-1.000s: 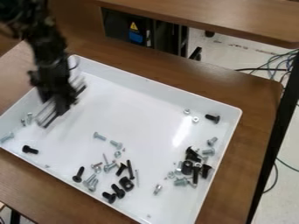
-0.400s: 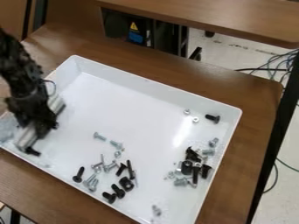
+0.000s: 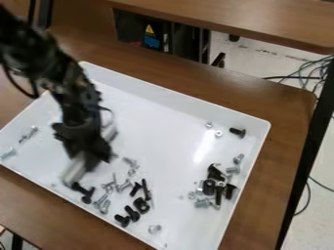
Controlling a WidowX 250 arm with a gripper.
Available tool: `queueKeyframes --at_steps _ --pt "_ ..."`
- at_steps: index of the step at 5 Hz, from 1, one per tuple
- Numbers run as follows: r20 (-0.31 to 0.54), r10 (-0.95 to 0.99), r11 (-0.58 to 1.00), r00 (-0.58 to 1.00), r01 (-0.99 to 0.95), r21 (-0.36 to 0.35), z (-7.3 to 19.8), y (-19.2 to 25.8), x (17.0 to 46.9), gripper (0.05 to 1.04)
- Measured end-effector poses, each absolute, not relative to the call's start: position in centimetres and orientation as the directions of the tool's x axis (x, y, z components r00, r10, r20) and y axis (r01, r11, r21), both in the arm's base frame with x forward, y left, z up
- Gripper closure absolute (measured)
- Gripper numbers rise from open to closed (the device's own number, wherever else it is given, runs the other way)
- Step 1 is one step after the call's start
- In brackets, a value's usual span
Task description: Sweep into pile
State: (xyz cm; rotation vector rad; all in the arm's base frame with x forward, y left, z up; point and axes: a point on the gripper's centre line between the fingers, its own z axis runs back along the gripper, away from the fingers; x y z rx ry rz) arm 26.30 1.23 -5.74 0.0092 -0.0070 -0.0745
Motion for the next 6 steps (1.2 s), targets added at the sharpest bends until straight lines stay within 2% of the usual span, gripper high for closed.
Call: queueKeyframes --at_steps 1,3,4,5,6 --pt "0.001 -0.129 0.991 0.992 0.129 -0.015 -5.8 -4.4 26.1 0.721" --pt "-0.026 -0.086 0.994 0.996 0.084 -0.072 -5.2 -10.9 25.9 0.721" --pt "-0.032 -0.064 0.994 0.997 0.061 -0.091 -4.9 -11.0 26.1 0.721" --pt "-0.038 -0.065 0.996 0.997 0.062 -0.059 -4.2 -8.2 27.0 0.721" --pt "0.024 0.029 0.999 0.999 -0.028 -0.042 -1.9 -2.9 29.0 0.721"
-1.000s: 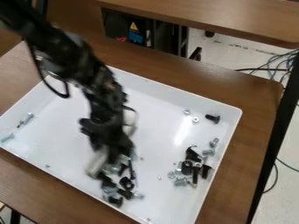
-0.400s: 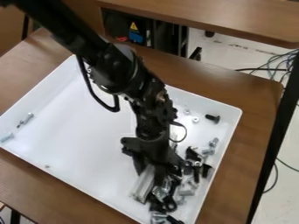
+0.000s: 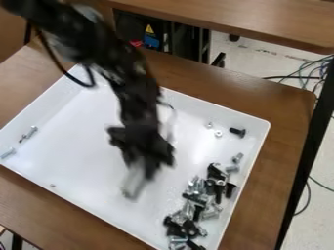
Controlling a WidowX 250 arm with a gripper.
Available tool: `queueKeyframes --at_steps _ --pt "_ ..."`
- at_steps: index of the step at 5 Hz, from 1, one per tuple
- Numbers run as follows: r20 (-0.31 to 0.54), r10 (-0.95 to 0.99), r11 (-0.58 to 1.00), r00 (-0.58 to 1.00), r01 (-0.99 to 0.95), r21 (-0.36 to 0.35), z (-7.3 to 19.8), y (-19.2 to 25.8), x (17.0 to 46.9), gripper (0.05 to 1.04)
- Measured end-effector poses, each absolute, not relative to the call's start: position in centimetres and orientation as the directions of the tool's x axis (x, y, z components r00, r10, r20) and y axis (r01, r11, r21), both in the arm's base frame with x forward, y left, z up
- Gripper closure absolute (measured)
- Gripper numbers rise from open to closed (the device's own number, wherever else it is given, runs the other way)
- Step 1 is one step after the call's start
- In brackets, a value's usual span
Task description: Sweep into pile
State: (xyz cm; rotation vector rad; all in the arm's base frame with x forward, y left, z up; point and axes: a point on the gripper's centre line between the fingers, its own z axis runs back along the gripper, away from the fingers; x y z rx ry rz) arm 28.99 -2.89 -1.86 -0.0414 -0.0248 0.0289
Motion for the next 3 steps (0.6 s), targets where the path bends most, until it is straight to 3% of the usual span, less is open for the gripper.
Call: queueKeyframes --at_steps 1,2,3 --pt "0.064 0.093 0.996 0.994 -0.093 -0.01 -0.3 2.2 30.6 0.721" --pt "0.057 0.07 0.995 0.996 -0.074 0.069 0.7 6.2 31.3 0.721" --pt "-0.019 0.011 0.996 1.0 -0.009 0.093 -1.6 11.0 29.5 0.721"
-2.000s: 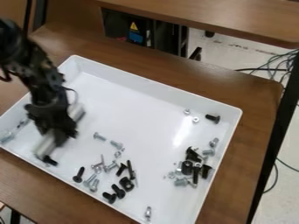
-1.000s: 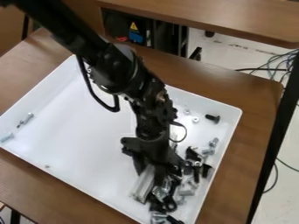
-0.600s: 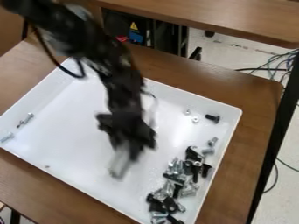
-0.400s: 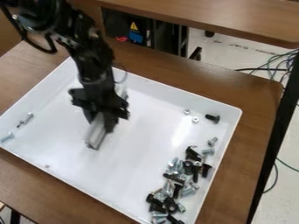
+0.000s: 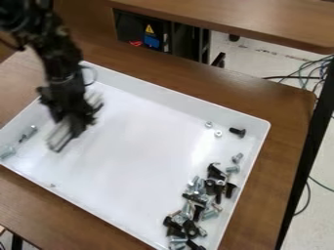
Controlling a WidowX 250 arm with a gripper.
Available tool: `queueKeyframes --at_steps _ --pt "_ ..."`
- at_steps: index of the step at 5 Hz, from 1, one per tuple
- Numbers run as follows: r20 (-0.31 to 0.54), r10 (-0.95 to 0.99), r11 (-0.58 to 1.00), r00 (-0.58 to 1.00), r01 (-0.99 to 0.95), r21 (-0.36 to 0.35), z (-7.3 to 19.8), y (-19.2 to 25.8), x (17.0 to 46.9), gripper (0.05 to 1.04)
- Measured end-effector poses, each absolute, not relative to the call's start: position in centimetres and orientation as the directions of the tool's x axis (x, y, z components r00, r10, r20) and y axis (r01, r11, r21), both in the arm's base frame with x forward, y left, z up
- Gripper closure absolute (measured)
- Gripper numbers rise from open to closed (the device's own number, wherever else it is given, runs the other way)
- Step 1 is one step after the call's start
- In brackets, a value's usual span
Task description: Sweep into pile
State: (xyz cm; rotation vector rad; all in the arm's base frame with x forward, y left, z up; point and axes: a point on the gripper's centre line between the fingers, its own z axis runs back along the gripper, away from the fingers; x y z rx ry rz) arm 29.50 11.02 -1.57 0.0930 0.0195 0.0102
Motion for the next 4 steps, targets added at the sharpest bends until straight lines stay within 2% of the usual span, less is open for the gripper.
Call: queueKeyframes --at_steps 1,2,3,4 --pt "-0.034 -0.048 0.996 0.998 0.05 0.072 -3.3 15.7 27.4 0.721" --pt "0.002 -0.022 0.998 1.0 0.022 0.065 -4.4 17.7 25.7 0.721" --pt "0.026 -0.023 0.998 0.999 0.022 0.056 -5.0 16.6 24.9 0.721" --pt "0.03 -0.068 0.996 0.997 0.066 0.067 -5.2 13.5 24.9 0.721"
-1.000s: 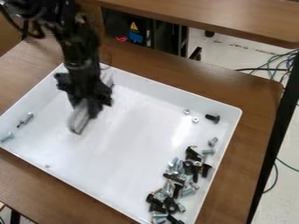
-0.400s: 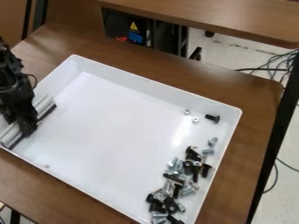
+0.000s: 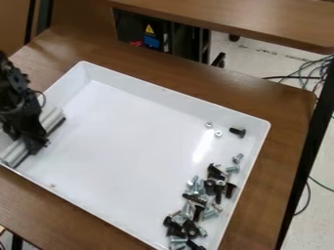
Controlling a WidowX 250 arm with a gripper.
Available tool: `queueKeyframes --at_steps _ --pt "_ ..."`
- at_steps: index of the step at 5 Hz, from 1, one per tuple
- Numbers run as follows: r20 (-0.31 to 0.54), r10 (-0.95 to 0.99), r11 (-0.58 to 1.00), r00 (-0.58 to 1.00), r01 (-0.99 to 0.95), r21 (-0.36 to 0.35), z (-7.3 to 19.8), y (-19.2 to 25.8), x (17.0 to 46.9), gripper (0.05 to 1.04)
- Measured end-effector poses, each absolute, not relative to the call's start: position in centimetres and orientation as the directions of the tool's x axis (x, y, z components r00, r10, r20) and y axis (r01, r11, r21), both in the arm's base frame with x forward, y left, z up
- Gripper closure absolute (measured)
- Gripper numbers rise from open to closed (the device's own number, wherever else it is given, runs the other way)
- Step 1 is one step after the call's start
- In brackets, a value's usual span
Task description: Sweep into pile
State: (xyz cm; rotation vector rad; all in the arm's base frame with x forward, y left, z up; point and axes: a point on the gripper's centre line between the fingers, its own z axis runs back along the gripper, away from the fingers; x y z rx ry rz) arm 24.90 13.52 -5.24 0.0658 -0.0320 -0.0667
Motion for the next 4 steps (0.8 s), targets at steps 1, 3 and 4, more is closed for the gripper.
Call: queueKeyframes --at_steps 1,3,4 --pt "0.035 -0.085 0.996 0.996 0.083 0.044 -5.5 9.5 24.7 0.721" --pt "0.029 -0.087 0.996 0.996 0.087 0.009 -6.0 -0.1 25.6 0.721" --pt "0.005 -0.084 0.996 0.996 0.084 -0.011 -6.0 -5.5 24.7 0.721"
